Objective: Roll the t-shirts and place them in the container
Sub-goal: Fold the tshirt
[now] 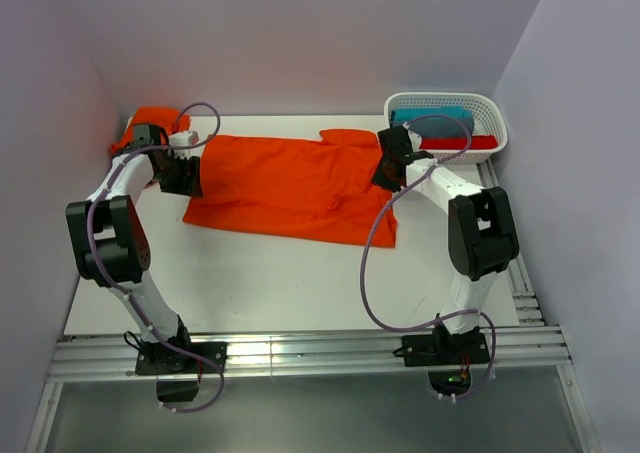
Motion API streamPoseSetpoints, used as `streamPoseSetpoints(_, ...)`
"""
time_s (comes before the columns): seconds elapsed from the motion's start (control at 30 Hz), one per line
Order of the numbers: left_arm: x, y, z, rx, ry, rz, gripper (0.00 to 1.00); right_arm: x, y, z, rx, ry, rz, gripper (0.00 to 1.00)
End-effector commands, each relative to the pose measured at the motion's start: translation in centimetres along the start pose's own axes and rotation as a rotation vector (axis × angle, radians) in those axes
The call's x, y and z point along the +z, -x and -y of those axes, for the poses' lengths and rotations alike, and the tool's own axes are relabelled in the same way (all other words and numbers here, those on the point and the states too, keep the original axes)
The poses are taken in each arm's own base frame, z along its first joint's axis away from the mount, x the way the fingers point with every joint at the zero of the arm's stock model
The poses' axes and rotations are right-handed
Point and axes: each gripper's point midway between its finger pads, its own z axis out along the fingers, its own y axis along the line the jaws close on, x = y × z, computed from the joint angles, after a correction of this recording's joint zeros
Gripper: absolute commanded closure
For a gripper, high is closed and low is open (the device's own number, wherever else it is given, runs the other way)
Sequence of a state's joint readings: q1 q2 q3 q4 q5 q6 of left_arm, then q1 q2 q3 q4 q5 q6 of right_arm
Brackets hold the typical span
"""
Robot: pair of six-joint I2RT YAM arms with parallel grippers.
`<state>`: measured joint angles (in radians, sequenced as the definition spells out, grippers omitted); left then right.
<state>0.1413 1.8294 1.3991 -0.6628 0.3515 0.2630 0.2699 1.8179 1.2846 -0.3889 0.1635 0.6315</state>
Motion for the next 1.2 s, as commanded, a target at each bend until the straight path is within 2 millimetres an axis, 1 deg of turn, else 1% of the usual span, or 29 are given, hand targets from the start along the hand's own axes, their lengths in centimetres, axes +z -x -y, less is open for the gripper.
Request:
streamPoseSetpoints(0.0, -0.6, 0.6, 0.5, 0.043, -0.032, 0.032, 0.46, -0.5, 2.7, -1.0, 0.022, 0.025, 0.059, 0.65)
streamPoseSetpoints(0.03, -0.7, 0.7, 0.5, 0.041, -0.033, 0.039, 0.47, -0.7, 2.8, -1.1, 0.027, 0.031, 0.062, 0.64)
streamPoseSetpoints(0.07, -0.6, 0.9, 0.3, 0.038, -0.029, 0.042, 0.47, -0.7, 2.4, -1.2, 0.028, 0.042, 0.054, 0.63)
streamPoseSetpoints(0.13, -0.2, 1.4, -0.2, 0.026, -0.014, 0.054, 0.49, -1.4, 2.5, -1.2, 0.036, 0.055, 0.062, 0.62)
streamPoseSetpoints(0.2, 0.4, 1.7, -0.6, 0.015, -0.013, 0.056, 0.50, -1.9, 2.1, -1.1, 0.037, 0.066, 0.064, 0.62)
streamPoseSetpoints(0.23, 0.5, 2.3, -0.8, 0.008, -0.007, 0.067, 0.51, -2.1, 2.0, -1.0, 0.038, 0.066, 0.064, 0.62)
streamPoseSetpoints(0.27, 0.9, 2.7, -1.1, -0.003, 0.002, 0.078, 0.51, -2.6, 1.6, -0.9, 0.039, 0.073, 0.061, 0.62)
streamPoseSetpoints(0.3, 1.2, 2.7, -1.4, -0.005, 0.007, 0.076, 0.51, -2.8, 1.4, -0.8, 0.039, 0.077, 0.059, 0.62)
streamPoseSetpoints(0.33, 1.3, 3.0, -1.5, -0.013, 0.012, 0.083, 0.52, -3.0, 1.2, -0.8, 0.037, 0.084, 0.060, 0.62)
streamPoseSetpoints(0.47, 2.3, 4.0, -2.4, -0.038, 0.042, 0.112, 0.53, -4.5, -0.2, -0.4, 0.030, 0.096, 0.060, 0.62)
streamPoseSetpoints(0.63, 3.6, 4.8, -3.5, -0.077, 0.069, 0.139, 0.53, -6.0, -2.5, -0.7, -0.005, 0.110, 0.047, 0.62)
streamPoseSetpoints(0.7, 4.1, 5.3, -3.9, -0.086, 0.080, 0.151, 0.52, -6.5, -3.5, -0.6, -0.013, 0.115, 0.039, 0.61)
streamPoseSetpoints(0.73, 4.2, 5.4, -4.1, -0.093, 0.088, 0.154, 0.49, -6.6, -4.0, -0.7, -0.020, 0.118, 0.031, 0.61)
streamPoseSetpoints(0.77, 4.2, 5.8, -4.2, -0.091, 0.095, 0.170, 0.47, -6.7, -4.7, -0.4, -0.024, 0.114, 0.025, 0.61)
streamPoseSetpoints(0.83, 3.9, 6.3, -4.5, -0.095, 0.107, 0.192, 0.43, -6.7, -5.3, -0.3, -0.024, 0.122, 0.019, 0.60)
streamPoseSetpoints(0.87, 3.7, 6.7, -4.5, -0.094, 0.111, 0.204, 0.41, -6.5, -5.8, 0.1, -0.027, 0.110, 0.009, 0.60)
streamPoseSetpoints(0.9, 3.4, 7.0, -4.6, -0.095, 0.110, 0.216, 0.40, -6.4, -5.9, 0.2, -0.032, 0.106, 0.005, 0.60)
streamPoseSetpoints(0.97, 2.7, 7.6, -4.5, -0.088, 0.102, 0.232, 0.34, -6.0, -6.3, 0.5, -0.042, 0.096, -0.002, 0.60)
streamPoseSetpoints(1.03, 2.1, 8.2, -4.3, -0.075, 0.093, 0.247, 0.31, -5.9, -5.8, 0.3, -0.051, 0.088, 0.004, 0.60)
streamPoseSetpoints(1.13, 1.4, 8.6, -3.9, -0.055, 0.080, 0.248, 0.30, -4.9, -5.5, 0.6, -0.072, 0.047, -0.007, 0.59)
streamPoseSetpoints(1.17, 0.9, 8.8, -3.8, -0.048, 0.081, 0.252, 0.30, -4.5, -5.2, 0.3, -0.081, 0.042, -0.008, 0.58)
